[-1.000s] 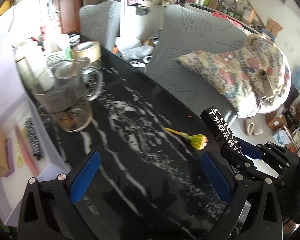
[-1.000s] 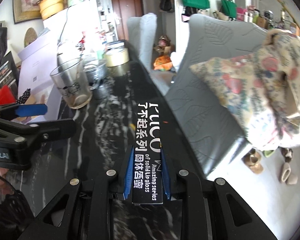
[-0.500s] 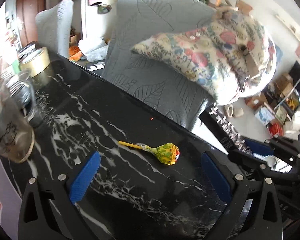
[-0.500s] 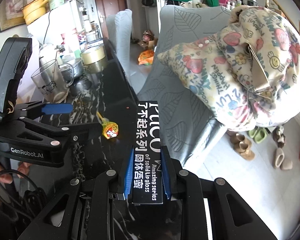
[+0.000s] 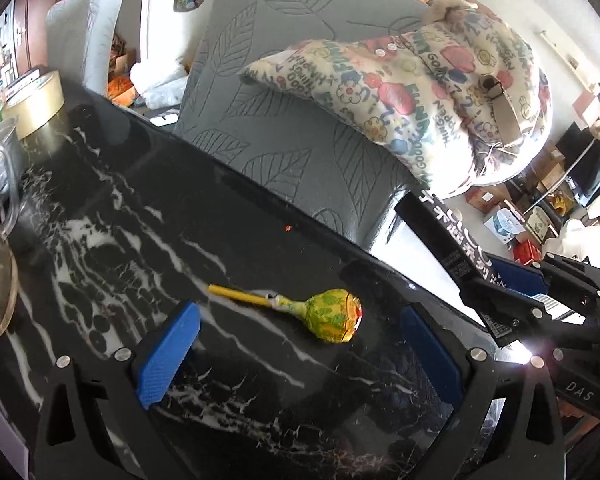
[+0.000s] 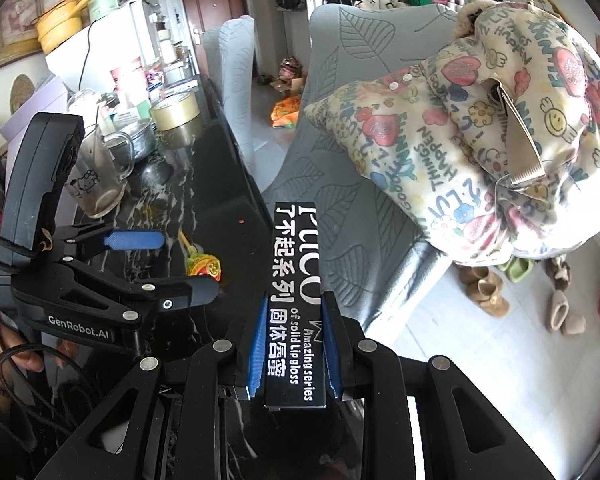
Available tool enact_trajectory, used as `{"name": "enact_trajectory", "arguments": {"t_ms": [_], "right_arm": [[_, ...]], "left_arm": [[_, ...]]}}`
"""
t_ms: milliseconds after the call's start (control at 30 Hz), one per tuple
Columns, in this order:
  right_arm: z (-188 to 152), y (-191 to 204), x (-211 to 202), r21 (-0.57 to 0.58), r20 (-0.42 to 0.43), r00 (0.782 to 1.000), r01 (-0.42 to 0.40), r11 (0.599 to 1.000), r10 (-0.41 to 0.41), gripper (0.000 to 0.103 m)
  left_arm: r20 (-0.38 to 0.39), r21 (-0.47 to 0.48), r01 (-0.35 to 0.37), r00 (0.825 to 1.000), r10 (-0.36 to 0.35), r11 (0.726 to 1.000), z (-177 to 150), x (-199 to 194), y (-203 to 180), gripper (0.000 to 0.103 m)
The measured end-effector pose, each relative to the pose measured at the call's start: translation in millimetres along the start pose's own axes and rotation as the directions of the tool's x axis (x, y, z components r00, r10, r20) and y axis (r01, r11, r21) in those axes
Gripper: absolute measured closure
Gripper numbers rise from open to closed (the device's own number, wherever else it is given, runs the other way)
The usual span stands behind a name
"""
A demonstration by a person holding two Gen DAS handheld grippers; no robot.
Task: Organize rigid objects
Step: 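Grasp the yellow-green lollipop with the left gripper while the right gripper holds the black box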
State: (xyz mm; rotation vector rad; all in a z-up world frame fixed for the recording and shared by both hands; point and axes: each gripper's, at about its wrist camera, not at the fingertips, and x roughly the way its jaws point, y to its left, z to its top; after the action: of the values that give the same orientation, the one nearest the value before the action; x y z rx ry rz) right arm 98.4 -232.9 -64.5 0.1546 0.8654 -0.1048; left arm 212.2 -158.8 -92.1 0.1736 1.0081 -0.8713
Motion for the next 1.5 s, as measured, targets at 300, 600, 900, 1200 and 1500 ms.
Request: {"name": "enact_trajectory", "arguments": {"t_ms": [300,600,900,1200,1500], "right_arm": [[-1,-2,0,0.01,-0.001,1.0,0.001,1.0,-0.001,0.078],[-2,-4,-1,0.019,-0.003,1.0,0.003,1.0,-0.003,0.078],[-2,-7,-2,0.028,-0.003,1.0,0.013,1.0,-0.013,0.078],[-1,-1,-4,0.018,0.004,1.0,0.001,1.0,-0.001,0.078],[1,18,-14,-0.022,0.019,0.999,-0.034,0.999,0.034,0.078]], "left_arm": [[0.004,0.086,-0.014,1.0,0.014,0.996,6,9,-4,0.001],[0.021,0.143,0.007,1.0,-0.01,0.99,4,6,-10,0.025],[0.016,0.117,0.02,1.0,-0.022,0.993,1,3,-10,0.025],[0.037,0.092,0.013,0.999,-0.017,0.996,-5,-22,-11,0.025],[0.056,0.029,-0.039,0.998,0.037,0.999,-13,-56,1,0.025]]}}
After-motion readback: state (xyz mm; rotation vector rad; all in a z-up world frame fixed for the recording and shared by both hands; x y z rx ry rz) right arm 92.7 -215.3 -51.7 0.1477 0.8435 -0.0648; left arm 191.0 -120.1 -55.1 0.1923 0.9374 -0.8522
